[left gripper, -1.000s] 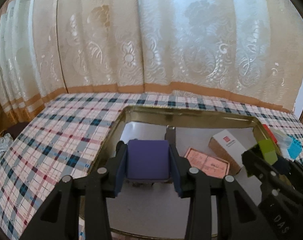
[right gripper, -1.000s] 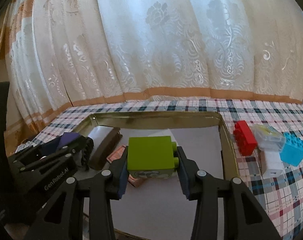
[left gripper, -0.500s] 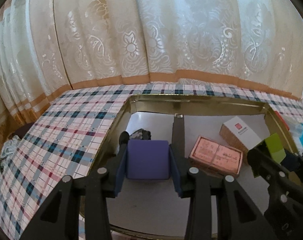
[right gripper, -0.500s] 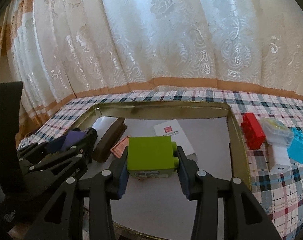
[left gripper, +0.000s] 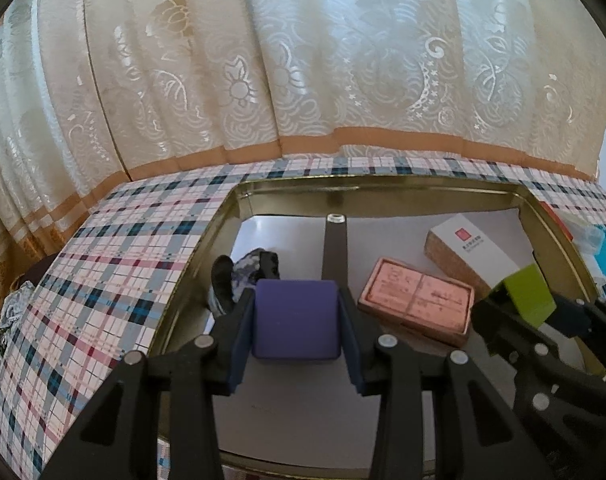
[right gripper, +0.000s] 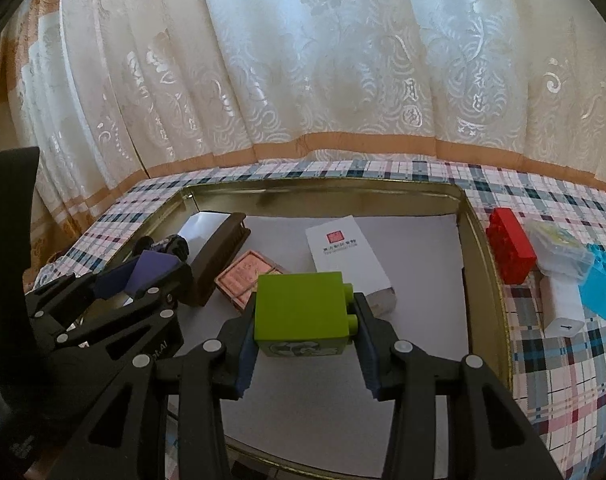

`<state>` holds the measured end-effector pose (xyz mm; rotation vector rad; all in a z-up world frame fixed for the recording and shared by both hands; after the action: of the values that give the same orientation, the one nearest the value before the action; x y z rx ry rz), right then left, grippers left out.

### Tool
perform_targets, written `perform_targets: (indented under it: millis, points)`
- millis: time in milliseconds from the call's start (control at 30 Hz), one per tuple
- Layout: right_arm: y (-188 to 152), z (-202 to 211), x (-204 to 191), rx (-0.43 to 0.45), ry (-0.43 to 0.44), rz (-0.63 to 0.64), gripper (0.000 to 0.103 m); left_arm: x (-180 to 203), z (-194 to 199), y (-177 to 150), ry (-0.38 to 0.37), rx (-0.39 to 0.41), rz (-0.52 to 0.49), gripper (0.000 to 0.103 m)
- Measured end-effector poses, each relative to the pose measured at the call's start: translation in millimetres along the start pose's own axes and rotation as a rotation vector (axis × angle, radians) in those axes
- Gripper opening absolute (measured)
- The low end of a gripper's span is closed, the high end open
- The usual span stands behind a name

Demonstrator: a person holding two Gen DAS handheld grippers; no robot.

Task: Organize rigid objects
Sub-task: 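Open both tools to release the purple block and green brick onto the tray, then withdraw both open tools from the tray toward the remaining bricks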

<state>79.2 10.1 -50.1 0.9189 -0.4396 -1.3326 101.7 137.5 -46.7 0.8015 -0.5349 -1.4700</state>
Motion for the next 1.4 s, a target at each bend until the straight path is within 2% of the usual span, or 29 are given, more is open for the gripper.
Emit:
perform_targets:
  millis: [167,200,233,267,333,400,533,633,767,867,1033,1167,1267,1400]
  points:
    - [0,-3,2,-0.014,0.021,-0.013,0.046,0,0,0,0.0,0.003,0.002,0.04]
    - [0,-3,3,-0.015,0.02,-0.015,0.046,0,0,0,-0.004,0.003,0.007,0.043]
    - [-1,-3,3,-0.018,0.014,-0.019,0.047,0,0,0,-0.009,0.003,0.015,0.052]
    - [-1,-4,4,-0.022,0.013,-0.019,0.05,-2,1,0,-0.006,0.007,0.024,0.056]
    - [-1,-3,6,-0.024,0.009,-0.028,0.051,-5,3,2,0.008,0.02,0.04,0.073]
    - [0,-1,7,-0.013,0.004,-0.024,0.057,-10,6,3,0.012,0.034,0.063,0.079]
    - [6,9,7,0.044,-0.004,-0.019,0.066,-22,10,6,0.004,0.056,0.142,0.1]
    - [9,16,8,0.084,-0.012,-0.021,0.076,-33,16,9,-0.027,0.092,0.222,0.103]
    - [13,23,5,0.129,-0.018,0.004,0.076,-39,21,10,-0.043,0.121,0.275,0.103]
    - [15,28,6,0.151,0.014,-0.003,0.076,-40,24,10,-0.015,0.14,0.277,0.103]
    - [17,33,18,0.174,0.01,-0.018,0.076,-36,31,8,-0.007,0.172,0.282,0.103]
    - [19,48,39,0.24,-0.045,-0.082,0.076,-31,37,7,0.045,0.201,0.263,0.103]
    - [19,59,60,0.286,-0.11,-0.128,0.076,-32,34,5,0.076,0.187,0.265,0.103]
    - [17,68,81,0.296,-0.176,-0.1,0.076,-32,35,1,0.027,0.172,0.309,0.103]
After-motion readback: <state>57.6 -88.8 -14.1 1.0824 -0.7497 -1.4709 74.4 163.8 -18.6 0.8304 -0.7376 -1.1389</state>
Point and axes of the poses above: each gripper's, at about its wrist camera, not at the fingertips, and z roughly against the way its jaws point, x to its right, y to its top, the point moved 3 cm from there along -z, roughly the way its jaws point, and after that the axes turned 4 degrees about y, right-handed, at the moved point
